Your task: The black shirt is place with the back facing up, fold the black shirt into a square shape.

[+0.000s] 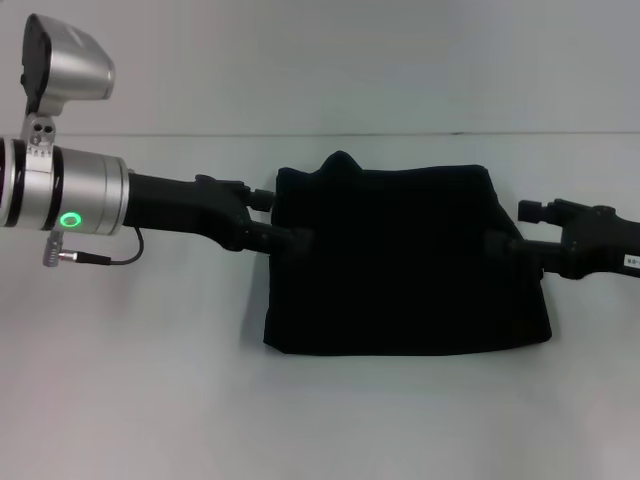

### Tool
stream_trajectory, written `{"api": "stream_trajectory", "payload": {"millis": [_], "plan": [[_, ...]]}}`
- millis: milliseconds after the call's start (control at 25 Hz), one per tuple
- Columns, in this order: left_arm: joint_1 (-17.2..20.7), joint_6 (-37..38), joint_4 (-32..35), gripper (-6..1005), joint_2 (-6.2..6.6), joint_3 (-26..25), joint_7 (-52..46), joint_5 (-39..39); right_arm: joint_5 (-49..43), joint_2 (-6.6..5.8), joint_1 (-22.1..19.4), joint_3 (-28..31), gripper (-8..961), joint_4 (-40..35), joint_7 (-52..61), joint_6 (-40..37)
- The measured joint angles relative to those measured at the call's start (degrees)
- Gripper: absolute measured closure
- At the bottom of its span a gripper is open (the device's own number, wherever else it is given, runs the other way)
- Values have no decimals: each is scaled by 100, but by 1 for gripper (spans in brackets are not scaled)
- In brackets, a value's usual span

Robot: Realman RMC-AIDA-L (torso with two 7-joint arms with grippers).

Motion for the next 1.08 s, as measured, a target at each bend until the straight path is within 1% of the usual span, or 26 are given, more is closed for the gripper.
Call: {"api": "stream_trajectory", "payload": {"millis": [120,200,240,320,400,440,480,640,880,1080], "plan": [[7,26,37,37,-59,10,-78,-10,-6,-32,-57,33,13,-3,20,-35],[38,56,58,37,-146,20,64,-84,-6,-38,-76,71,13,3,21,6],[38,56,58,37,-146,20,64,-84,-6,-41,-73,87,13,22,16,31],[53,75,60,37,-225,28,244,-177,-6,-50,-50,96,13,52,9,100],[55,81,60,37,-246,34,290,-199,-6,-53,-30,78,13,62,11,163],[56,83,60,37,-281,49,332,-229,-6,-53,-18,64,13,66,10,181],[54,45,60,38,-345,56,348,-262,-11,-51,-7,58,13,68,6,188],[19,-8,35,38,-379,52,332,-272,-93,-41,21,37,13,80,-29,165],[32,48,30,38,-352,71,276,-272,-190,-54,37,23,13,96,-26,266],[60,7,41,38,-373,76,283,-220,-195,-43,62,41,13,106,1,376]]}}
